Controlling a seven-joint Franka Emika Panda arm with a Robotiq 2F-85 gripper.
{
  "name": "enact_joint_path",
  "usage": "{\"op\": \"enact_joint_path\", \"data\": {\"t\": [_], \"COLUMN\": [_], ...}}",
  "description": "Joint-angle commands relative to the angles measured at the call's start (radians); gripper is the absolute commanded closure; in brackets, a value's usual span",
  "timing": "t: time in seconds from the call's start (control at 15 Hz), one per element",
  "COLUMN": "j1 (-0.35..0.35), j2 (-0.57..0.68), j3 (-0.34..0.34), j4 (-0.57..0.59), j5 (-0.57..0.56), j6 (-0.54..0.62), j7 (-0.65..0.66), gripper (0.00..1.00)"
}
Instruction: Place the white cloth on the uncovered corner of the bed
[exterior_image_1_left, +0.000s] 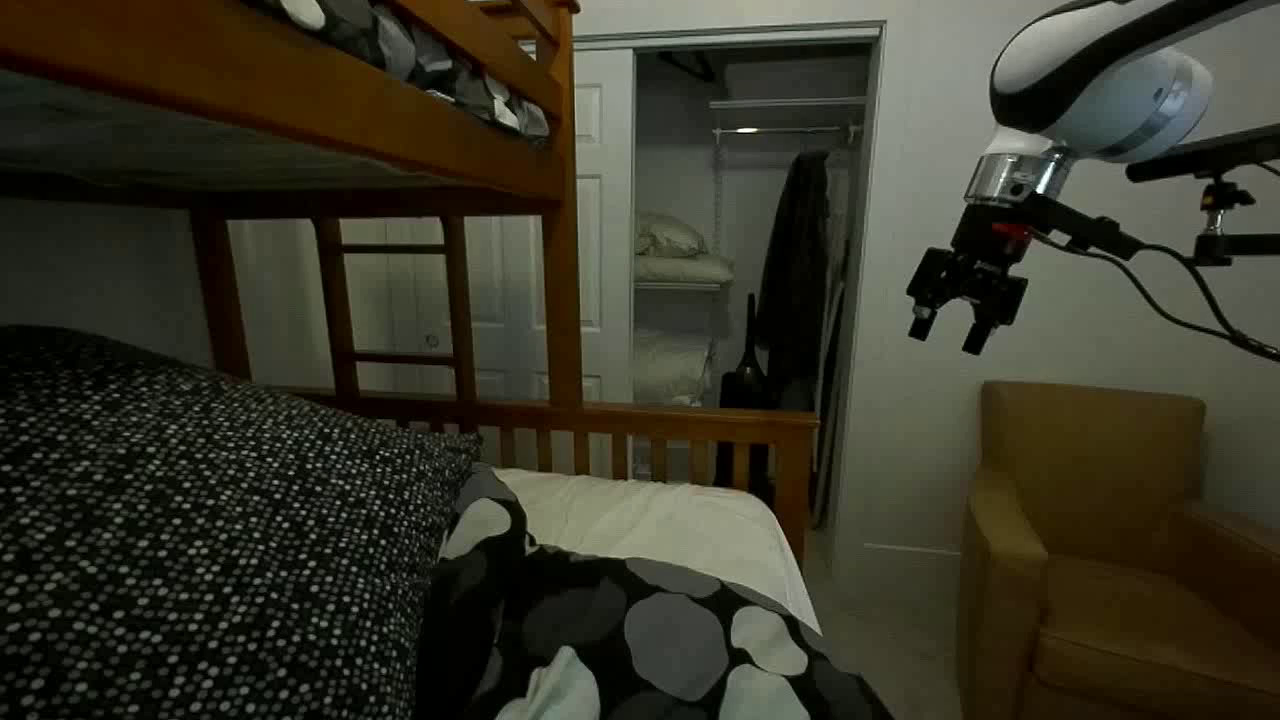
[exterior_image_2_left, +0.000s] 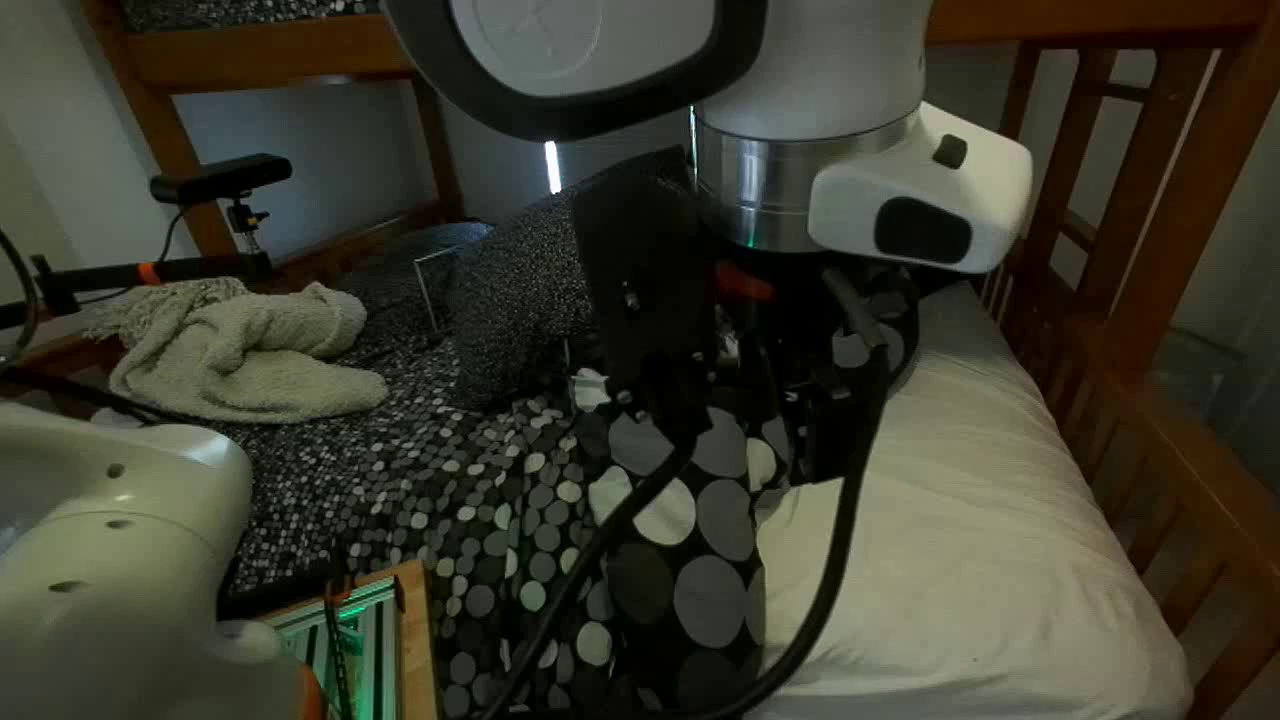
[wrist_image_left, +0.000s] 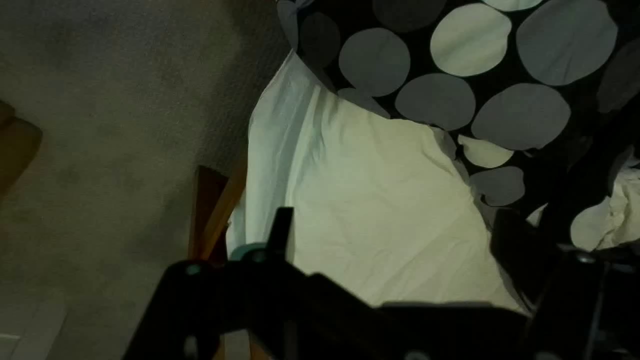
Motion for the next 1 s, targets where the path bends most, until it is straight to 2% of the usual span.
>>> {"op": "enact_joint_path", "data": {"t": [0.0, 0.8, 0.93], "j1": [-0.027, -0.027, 0.02], "j2": [0.005, 0.005, 0.082], "j3": [0.021, 0.02, 0.015], "j4": [0.002, 0.002, 0.06], "j5": [0.013, 0.013, 0.086], "j6": [-0.004, -0.004, 0.096], "j7": [-0.011, -0.011, -0.042], "gripper": [0.0, 0.0, 0.0]}}
